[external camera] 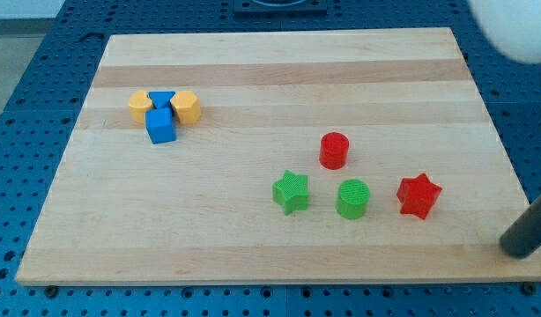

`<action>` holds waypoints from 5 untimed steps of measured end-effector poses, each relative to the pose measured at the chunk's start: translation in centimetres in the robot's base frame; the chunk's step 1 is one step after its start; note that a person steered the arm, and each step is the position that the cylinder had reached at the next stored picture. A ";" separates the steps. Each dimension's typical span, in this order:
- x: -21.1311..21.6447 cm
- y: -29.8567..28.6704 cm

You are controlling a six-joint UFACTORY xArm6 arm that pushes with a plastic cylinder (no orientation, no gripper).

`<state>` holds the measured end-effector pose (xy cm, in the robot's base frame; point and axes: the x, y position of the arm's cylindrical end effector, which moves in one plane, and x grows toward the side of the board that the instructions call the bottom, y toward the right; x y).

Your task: Move the red circle slightly left and down

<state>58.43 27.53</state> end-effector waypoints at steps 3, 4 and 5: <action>-10.2 -3.2; -10.9 -9.9; -11.4 -16.9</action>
<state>47.05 10.61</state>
